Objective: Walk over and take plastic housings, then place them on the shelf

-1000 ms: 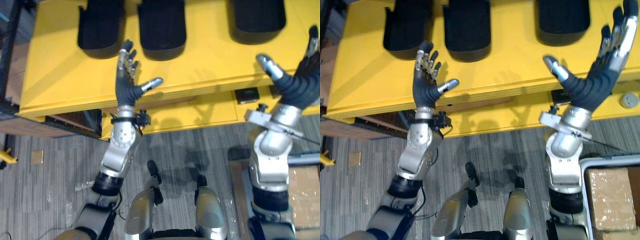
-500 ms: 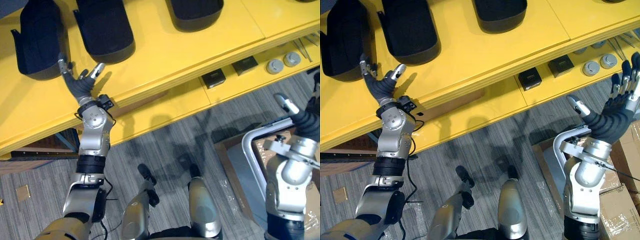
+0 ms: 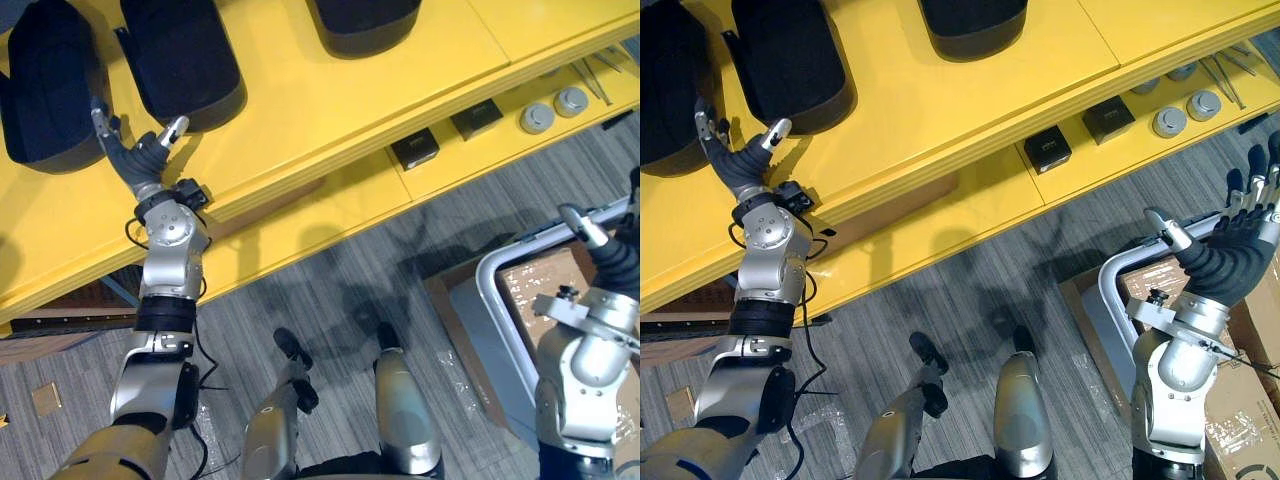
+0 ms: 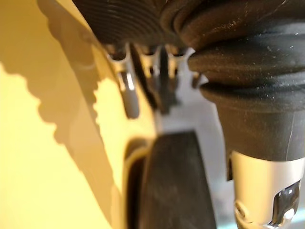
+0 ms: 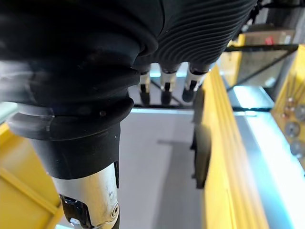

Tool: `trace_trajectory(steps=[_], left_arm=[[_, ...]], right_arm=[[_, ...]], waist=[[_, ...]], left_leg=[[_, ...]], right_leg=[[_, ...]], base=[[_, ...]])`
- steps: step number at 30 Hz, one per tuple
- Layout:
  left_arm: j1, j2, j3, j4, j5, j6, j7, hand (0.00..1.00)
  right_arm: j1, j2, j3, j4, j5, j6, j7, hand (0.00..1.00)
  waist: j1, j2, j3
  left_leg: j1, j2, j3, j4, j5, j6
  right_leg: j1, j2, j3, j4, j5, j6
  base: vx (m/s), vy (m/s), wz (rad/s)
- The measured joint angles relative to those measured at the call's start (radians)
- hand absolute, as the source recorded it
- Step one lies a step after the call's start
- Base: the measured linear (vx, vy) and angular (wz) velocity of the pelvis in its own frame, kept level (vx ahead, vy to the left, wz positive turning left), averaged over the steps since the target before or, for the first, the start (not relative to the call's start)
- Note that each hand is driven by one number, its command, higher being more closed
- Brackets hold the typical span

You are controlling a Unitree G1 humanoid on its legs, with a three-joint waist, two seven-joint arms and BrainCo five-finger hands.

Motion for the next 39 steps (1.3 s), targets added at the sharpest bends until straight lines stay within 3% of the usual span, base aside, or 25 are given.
trace_trajectory(steps=[4,8,16,23,26,30,32,36,39], left_arm=[[-0.035,0.053,-0.033,0.034,-0.078,-0.017,-0.09,0.0],[-0.036,0.058,-0.035,0.04,-0.1,-0.029,-0.136,0.0],[-0.113,0.073,-0.066,0.108,-0.174,-0.035,-0.14,0.0],[-0.157,0.101,-0.075,0.119,-0.177,0.0,-0.132,0.0],[-0.163,0.101,-0.075,0.12,-0.185,0.003,-0.11,0.0],[-0.163,0.109,-0.065,0.12,-0.149,0.001,0.011,0.0],[-0.155,0.116,-0.051,0.116,-0.114,-0.029,0.074,0.0],[0.027,0.094,0.028,-0.16,-0.049,-0.153,0.155,0.0],[0.198,0.002,0.039,-0.397,0.007,-0.162,0.189,0.0]], right_arm=[[-0.006,-0.001,0.001,0.003,0.007,0.0,0.019,0.0],[-0.006,-0.001,0.001,0.003,0.02,0.0,0.019,0.0],[0.01,-0.012,0.003,0.004,0.039,0.001,0.028,0.0],[0.016,-0.015,0.008,0.004,0.04,0.001,0.037,0.0],[0.02,-0.015,0.009,0.004,0.042,0.001,0.038,0.0],[0.062,-0.014,0.014,0.004,0.067,-0.007,0.039,0.0],[0.08,-0.011,0.03,0.001,0.077,-0.023,0.039,0.0],[0.135,0.009,0.041,-0.018,0.077,-0.062,0.065,0.0],[0.172,0.023,0.063,-0.056,0.033,-0.081,0.082,0.0]], waist=[[-0.008,-0.011,0.0],[-0.02,-0.011,0.0],[-0.025,-0.012,-0.001],[-0.026,-0.014,-0.001],[-0.026,-0.015,-0.001],[-0.025,-0.015,-0.001],[-0.025,-0.015,-0.001],[-0.025,-0.015,-0.001],[-0.018,-0.015,-0.002]], left_leg=[[0.0,-0.005,0.015,0.003,-0.003,0.004],[0.0,-0.003,0.022,0.014,-0.01,0.006],[-0.002,-0.002,0.051,0.017,-0.017,0.011],[-0.03,0.003,0.067,0.055,-0.034,0.022],[-0.035,0.005,0.068,0.07,-0.045,0.019],[-0.036,0.008,0.066,0.082,-0.053,0.02],[-0.036,0.008,0.065,0.083,-0.053,0.02],[-0.035,0.007,0.044,0.083,-0.051,0.02],[-0.03,0.004,0.005,0.084,-0.05,0.015]], right_leg=[[-0.013,-0.003,0.017,0.013,-0.003,0.005],[-0.013,-0.003,0.025,0.016,-0.004,0.005],[-0.031,-0.001,0.05,0.02,-0.002,0.009],[-0.053,-0.005,0.066,0.027,0.003,0.016],[-0.052,-0.006,0.067,0.029,0.005,0.019],[-0.046,-0.007,0.066,0.029,0.005,0.019],[-0.045,-0.007,0.065,0.029,0.005,0.019],[-0.031,-0.009,0.047,0.028,0.002,0.02],[-0.002,-0.016,0.007,0.022,-0.009,0.016]], base=[[0.0,-0.002,-0.08],[0.0,-0.005,-0.05],[0.0,0.0,-0.07],[0.01,0.001,-0.03],[0.0,0.0,0.0],[0.0,0.0,0.0],[0.0,0.0,0.0],[0.03,-0.009,0.11],[0.03,-0.028,0.33]])
